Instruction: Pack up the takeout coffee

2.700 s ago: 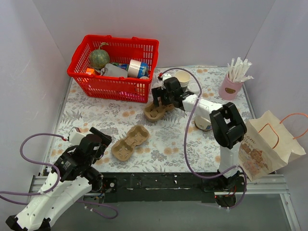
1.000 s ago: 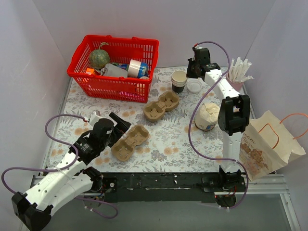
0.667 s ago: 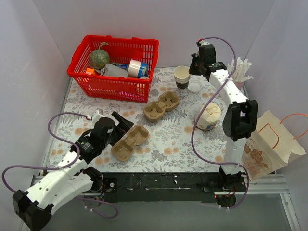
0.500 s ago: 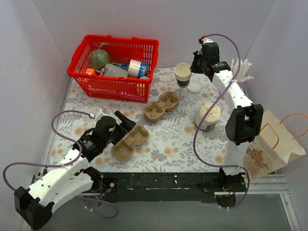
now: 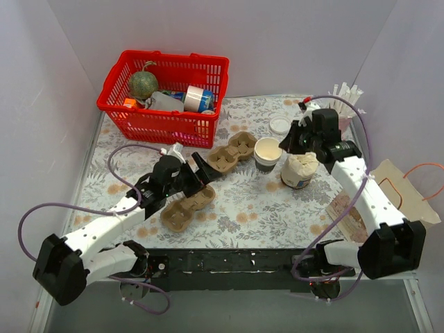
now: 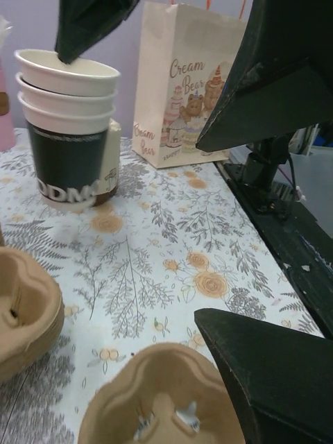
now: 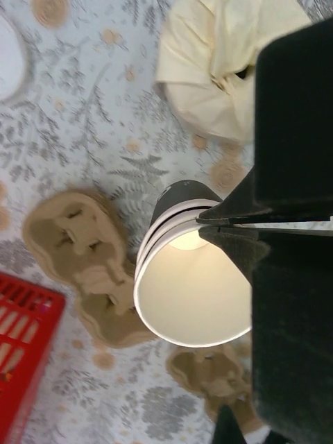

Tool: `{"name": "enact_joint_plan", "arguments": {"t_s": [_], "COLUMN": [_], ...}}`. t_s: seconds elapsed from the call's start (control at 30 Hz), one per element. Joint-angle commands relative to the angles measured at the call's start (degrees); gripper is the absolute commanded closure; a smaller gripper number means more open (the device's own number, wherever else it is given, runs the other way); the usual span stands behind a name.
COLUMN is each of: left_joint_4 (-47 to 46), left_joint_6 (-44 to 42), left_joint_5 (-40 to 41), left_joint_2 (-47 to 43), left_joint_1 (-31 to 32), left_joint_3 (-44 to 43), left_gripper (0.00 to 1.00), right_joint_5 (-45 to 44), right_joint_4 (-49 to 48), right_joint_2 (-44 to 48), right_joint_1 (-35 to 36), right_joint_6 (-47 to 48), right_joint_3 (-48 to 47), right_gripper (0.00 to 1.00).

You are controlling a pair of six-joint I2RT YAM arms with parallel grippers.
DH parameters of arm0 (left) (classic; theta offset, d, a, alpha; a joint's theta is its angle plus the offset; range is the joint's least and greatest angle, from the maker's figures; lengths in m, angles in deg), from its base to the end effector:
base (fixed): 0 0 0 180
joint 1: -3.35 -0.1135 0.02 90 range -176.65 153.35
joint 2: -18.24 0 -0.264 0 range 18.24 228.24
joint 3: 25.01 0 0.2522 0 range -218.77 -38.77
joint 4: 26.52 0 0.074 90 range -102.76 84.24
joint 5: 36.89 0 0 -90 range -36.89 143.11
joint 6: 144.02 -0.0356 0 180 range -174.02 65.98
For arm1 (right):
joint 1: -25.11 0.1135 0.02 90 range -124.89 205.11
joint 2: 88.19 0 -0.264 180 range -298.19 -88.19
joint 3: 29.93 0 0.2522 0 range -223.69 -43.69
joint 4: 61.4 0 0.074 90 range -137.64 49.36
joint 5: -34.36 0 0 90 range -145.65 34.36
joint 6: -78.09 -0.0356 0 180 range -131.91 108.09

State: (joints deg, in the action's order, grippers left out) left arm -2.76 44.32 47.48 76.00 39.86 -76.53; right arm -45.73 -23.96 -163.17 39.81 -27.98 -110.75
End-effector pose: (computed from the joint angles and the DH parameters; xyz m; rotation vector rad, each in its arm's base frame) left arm 0.1785 -0.1365 0.2547 -1.2146 2.1653 -1.3699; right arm 0.2841 0.0809 0.3370 -0.0785 2.1527 0.4989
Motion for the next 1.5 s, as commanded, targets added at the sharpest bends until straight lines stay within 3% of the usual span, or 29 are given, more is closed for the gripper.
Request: {"name": "enact_joint_plan", "arguments": {"t_s": [0.0,0.3,0.7,1.1,1.47], "left_joint_4": [-12.87,-22.2,-23.89,-22.4,-19.58], "left_joint_6": [-0.61,3.42,5.1,5.63,4.4], "left_joint_5": [-10.01,-12.83,-11.51,-7.21,-6.24], "left_joint_2": [6.82,16.59,23.98,18.62,21.34], "left_joint_1": [0.4,3.56,7.08,7.7,7.7], "left_joint_3": [-0.12,-1.09,-2.67,-0.12,-3.63], "left_gripper": [0.02,0.02,0.02,0.02,0.02], "right_joint_5": [11.25,16.72,18.65,16.19,19.09], "right_joint_4": [-2.85,-5.66,-7.68,-6.89,-8.56], "right_joint_2": [6.5,10.82,11.96,11.61,10.91], "right_joint_1": [0.94,2.35,2.53,2.53,2.53], "right_joint_6": [-1.94,-0.27,-0.1,1.4,0.52], "right_joint_3": [8.17,16.0,17.58,18.03,18.29], "right_gripper": [0.99,0.99,0.99,0.99,0.99]}}
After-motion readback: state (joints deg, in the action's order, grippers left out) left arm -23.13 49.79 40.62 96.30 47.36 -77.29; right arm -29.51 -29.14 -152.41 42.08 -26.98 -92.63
